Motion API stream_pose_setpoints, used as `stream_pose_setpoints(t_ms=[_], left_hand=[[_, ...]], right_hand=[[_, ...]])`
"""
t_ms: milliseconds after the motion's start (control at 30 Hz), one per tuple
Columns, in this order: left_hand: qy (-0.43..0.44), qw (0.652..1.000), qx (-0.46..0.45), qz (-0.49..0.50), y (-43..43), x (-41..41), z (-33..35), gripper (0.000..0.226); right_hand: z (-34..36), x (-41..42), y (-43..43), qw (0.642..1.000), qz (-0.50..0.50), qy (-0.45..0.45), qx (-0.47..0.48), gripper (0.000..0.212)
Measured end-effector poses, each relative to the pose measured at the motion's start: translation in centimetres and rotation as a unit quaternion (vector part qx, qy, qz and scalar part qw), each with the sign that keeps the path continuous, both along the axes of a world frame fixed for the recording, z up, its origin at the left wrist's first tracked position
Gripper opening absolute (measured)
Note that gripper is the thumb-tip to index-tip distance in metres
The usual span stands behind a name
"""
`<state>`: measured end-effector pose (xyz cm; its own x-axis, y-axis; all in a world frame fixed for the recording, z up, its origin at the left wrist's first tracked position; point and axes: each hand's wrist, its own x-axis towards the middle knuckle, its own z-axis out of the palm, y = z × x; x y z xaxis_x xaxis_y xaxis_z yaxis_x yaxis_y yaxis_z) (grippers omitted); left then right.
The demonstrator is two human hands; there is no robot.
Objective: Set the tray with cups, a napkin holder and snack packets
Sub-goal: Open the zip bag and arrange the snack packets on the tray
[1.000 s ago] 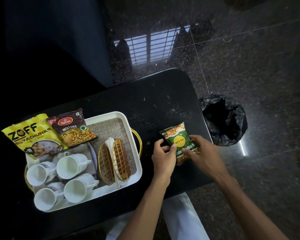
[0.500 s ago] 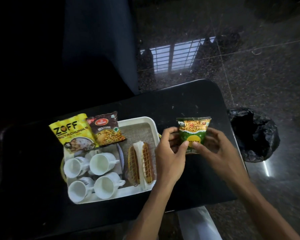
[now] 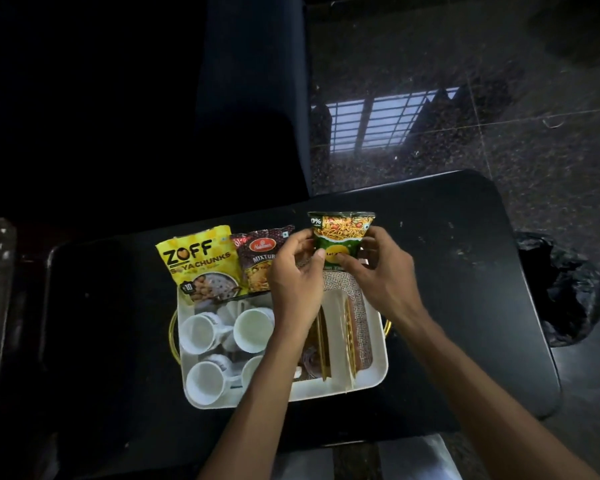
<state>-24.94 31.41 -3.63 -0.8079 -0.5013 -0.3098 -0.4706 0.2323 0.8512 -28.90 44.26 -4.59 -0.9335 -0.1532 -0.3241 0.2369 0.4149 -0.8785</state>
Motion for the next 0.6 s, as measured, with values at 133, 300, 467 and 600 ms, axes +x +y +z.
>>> stream_pose_setpoints(t_ms=[133,300,467,600], left_hand=[[-0.039,0.999,0.015,0.005,-1.2,0.2,-1.6,0.036],[-0.057,0.997,0.05,0.005,-1.6,0.4,-2.7,0.04],[-0.07,0.996,0.059,-0.001,-1.8,0.2,-3.3,0.043],[-0.076,0.995,0.07,-0.006,-2.0,0.0,-3.4,0.044]], right_hand=[[-1.7,0.3,-1.4,0.999,0.011,-0.004,0.033,0.047],[-2.8,0.2,-1.9,0.997,0.02,-0.018,0.066,0.048],[-3.5,-0.3,-2.6,0.995,0.029,-0.018,0.095,0.05],[-3.7,-0.4,-2.7,0.994,0.03,-0.019,0.105,0.052]])
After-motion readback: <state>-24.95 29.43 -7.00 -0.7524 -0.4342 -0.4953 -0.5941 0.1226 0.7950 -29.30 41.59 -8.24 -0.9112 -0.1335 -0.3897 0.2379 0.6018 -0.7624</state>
